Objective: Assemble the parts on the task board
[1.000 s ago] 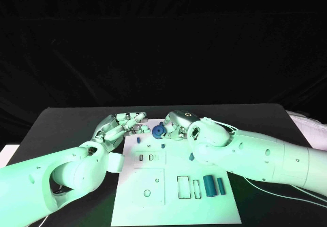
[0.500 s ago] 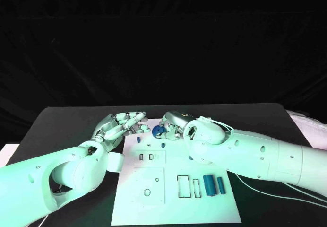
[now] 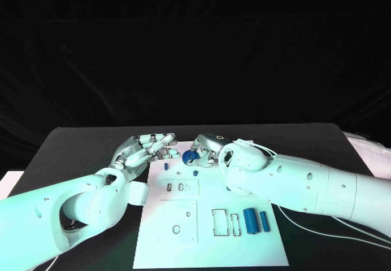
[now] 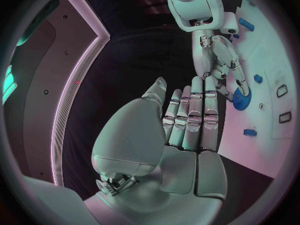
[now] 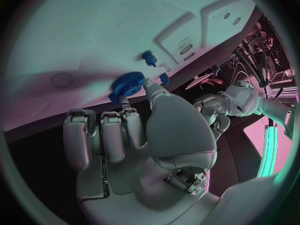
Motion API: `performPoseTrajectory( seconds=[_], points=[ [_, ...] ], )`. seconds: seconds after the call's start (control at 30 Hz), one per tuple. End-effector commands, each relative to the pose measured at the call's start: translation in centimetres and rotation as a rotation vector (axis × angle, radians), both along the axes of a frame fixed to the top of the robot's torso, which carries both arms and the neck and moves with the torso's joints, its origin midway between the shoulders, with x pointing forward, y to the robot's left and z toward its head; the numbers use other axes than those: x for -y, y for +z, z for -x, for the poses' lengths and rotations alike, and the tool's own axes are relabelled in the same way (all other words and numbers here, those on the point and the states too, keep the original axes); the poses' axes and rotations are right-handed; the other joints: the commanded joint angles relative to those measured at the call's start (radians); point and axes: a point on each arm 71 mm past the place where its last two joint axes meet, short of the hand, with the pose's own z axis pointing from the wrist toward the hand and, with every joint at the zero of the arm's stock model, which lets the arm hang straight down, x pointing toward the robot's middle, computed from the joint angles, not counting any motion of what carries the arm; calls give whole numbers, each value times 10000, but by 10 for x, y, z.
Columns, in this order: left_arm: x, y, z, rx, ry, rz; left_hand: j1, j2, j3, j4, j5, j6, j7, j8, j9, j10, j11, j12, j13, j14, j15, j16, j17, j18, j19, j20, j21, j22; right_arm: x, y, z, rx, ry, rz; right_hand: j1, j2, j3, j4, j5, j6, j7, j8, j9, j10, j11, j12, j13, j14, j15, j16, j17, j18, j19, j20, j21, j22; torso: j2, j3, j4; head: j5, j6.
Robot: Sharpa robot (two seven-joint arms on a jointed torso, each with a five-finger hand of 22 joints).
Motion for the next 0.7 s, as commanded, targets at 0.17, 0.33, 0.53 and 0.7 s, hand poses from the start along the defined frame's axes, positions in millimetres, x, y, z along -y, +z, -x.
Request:
performPoseTrajectory(
  seconds=[0.17,0.33,0.53,0.7],
  points=[
    [1,1,0,63,-154,103,107,-21,18,-66,-57,-13,20,-51,-5,-56,-5,-57,-15,15,6,-69,14,118,54,37,-57,-12,10,12,6,1193,186,-1092,253,-137,36,-115,623,120,-11,37,38,398,58,50,1689,799,69,57,1254,-161,262,81,53,901,-10,20,-16,-25,29],
    [-1,1,0,64,-94,78,117,-18,24,-76,-56,-14,20,-53,-6,-58,-5,-57,-15,15,6,-73,17,118,54,36,-58,-13,31,27,14,1773,499,-2107,354,-135,82,-189,688,208,-29,60,53,391,44,39,1688,791,58,44,1220,-168,277,77,67,938,-33,26,-85,-25,48],
    [-2,1,-1,61,-68,66,130,-15,31,-90,-54,-14,19,-55,-5,-60,-6,-57,-16,14,6,-77,22,118,55,35,-58,-13,74,35,17,436,690,-2463,540,-122,112,-353,151,435,-73,90,72,386,7,27,1692,803,28,68,1303,-186,306,53,99,1021,-99,70,-216,42,56],
    [-2,0,-2,55,-79,69,134,-14,33,-94,-54,-14,18,-56,-5,-61,-6,-57,-16,15,5,-79,23,118,55,35,-59,-14,117,34,18,-457,720,-2349,894,-132,158,-672,32,619,-99,114,80,415,-17,80,1735,834,-3,124,1470,-199,331,26,127,1090,-158,105,-313,45,63]
  ],
)
